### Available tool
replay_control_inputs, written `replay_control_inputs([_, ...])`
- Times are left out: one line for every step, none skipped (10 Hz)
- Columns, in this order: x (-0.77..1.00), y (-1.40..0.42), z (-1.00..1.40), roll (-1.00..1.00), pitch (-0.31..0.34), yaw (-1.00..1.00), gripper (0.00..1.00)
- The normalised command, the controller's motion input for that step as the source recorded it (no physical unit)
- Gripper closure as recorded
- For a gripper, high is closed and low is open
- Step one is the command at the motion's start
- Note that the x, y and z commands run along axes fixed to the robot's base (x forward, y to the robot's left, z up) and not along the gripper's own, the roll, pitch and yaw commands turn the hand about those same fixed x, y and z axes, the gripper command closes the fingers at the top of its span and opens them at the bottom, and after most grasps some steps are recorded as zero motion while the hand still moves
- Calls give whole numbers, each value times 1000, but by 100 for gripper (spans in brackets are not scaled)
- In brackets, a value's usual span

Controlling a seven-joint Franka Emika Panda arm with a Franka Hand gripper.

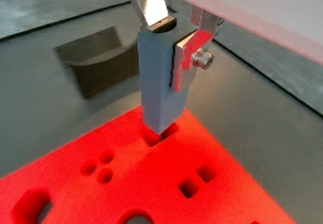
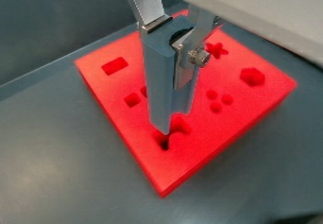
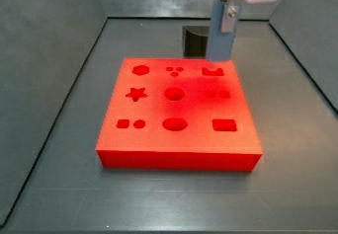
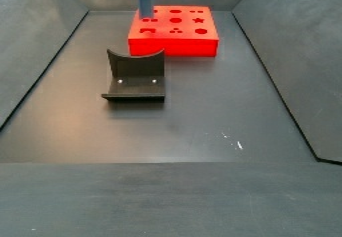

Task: Insert the arch object.

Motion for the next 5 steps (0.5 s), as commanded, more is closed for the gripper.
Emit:
replay_control_inputs([303, 0, -200, 104, -3, -786, 100])
replay_control_inputs([131, 0, -49, 81, 26, -449, 100])
replay_control_inputs([0, 0, -163, 16, 0, -231, 100])
replay_control_inputs([0, 0, -226, 0, 0, -149, 100])
replay_control_inputs([-49, 0, -243, 36, 0, -183, 100])
